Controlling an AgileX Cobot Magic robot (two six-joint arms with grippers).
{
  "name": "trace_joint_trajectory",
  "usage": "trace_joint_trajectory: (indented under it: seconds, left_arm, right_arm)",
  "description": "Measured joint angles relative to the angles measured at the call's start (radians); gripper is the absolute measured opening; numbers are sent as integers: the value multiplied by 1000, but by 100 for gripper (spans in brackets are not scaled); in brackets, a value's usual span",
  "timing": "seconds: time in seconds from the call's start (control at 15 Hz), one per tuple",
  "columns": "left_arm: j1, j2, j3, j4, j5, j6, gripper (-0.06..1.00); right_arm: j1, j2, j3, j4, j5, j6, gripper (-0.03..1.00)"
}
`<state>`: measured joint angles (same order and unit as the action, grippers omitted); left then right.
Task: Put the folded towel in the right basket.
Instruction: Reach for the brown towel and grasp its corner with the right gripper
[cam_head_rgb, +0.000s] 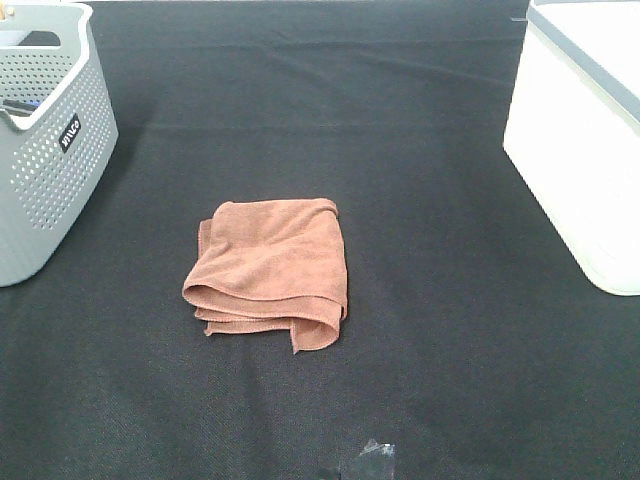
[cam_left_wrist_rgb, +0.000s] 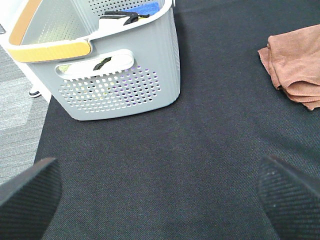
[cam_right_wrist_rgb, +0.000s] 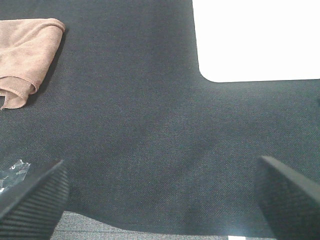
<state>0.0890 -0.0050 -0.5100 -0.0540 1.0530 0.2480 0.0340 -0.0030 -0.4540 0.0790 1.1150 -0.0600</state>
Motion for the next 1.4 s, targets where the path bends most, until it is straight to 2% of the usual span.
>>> trace_joint_trajectory:
  seconds: [1.13,1.4]
  left_arm:
    - [0,0,0,0,0,0,99]
    - [0,0,0,-17,0,-49,99]
  right_arm:
    - [0,0,0,6,0,1,97]
    - [0,0,0,6,0,1,97]
